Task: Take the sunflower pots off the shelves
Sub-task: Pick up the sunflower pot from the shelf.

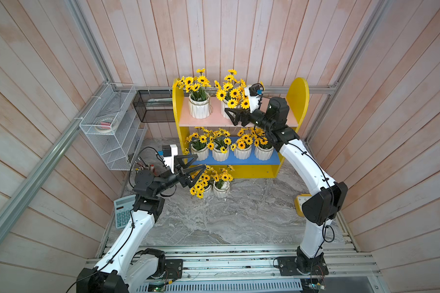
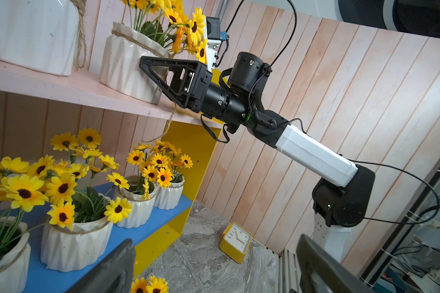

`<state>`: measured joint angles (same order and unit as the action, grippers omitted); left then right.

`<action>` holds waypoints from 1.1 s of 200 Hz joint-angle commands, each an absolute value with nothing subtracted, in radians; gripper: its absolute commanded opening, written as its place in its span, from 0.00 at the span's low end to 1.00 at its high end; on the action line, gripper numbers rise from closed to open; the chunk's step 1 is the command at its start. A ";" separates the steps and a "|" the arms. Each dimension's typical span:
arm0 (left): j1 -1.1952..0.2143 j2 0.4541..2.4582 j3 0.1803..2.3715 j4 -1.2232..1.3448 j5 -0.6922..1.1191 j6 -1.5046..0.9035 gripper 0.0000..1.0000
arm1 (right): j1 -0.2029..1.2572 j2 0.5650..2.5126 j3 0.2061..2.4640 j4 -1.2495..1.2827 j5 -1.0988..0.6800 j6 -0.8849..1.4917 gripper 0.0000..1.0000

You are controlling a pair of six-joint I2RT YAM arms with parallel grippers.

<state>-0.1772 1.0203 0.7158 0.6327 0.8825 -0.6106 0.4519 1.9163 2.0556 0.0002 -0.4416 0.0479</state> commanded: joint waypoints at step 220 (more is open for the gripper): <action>-0.172 1.034 0.709 0.667 0.897 -0.624 1.00 | 0.501 1.902 1.979 0.176 -0.334 0.029 0.00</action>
